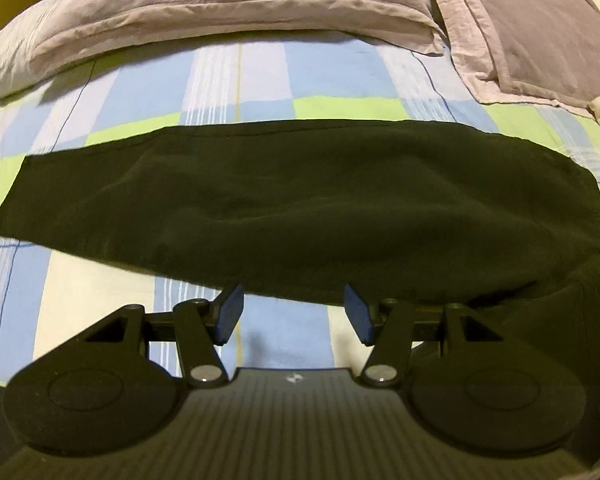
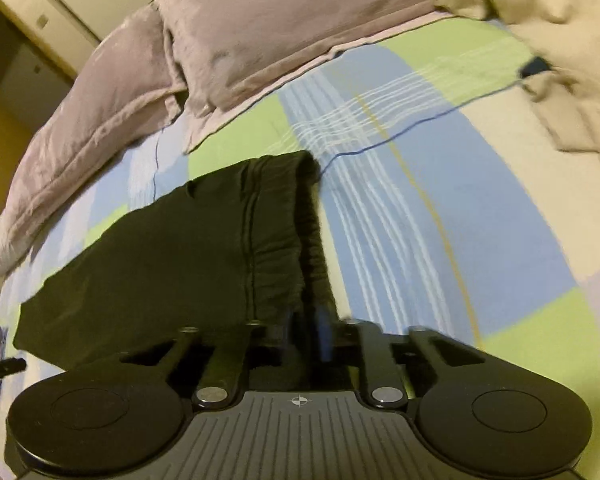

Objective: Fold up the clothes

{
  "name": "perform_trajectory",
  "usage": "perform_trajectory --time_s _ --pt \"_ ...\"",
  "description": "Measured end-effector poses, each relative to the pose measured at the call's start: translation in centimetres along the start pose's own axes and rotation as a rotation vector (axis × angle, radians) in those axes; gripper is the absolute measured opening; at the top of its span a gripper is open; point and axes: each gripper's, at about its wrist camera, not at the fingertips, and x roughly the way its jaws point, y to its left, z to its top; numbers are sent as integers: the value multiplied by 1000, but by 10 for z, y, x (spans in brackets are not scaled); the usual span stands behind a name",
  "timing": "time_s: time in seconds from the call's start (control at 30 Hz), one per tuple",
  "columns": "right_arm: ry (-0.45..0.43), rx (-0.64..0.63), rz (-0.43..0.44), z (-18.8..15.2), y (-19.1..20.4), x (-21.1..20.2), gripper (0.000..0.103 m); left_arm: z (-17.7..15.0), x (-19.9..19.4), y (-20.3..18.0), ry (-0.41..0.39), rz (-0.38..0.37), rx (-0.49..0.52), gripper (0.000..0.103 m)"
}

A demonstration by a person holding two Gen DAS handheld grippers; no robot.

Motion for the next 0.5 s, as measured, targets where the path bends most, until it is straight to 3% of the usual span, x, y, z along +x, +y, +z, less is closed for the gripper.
perform_trajectory --time_s 0.1,0.2,0.37,0.43,0.5 --pt "-2 -12 -3 -9 9 -21 28 -5 -1 2 2 -11 -5 52" --pt "-1 -120 -33 -23 33 -26 28 -11 0 2 11 -29 -8 52" --pt "-52 -292 18 -28 92 -10 28 -20 1 -6 27 -75 10 50" --pt "5 -390 -106 -36 108 17 28 -24 3 -8 36 -77 20 49" --pt "30 -430 -161 -46 110 35 28 -28 1 -6 37 -69 27 48"
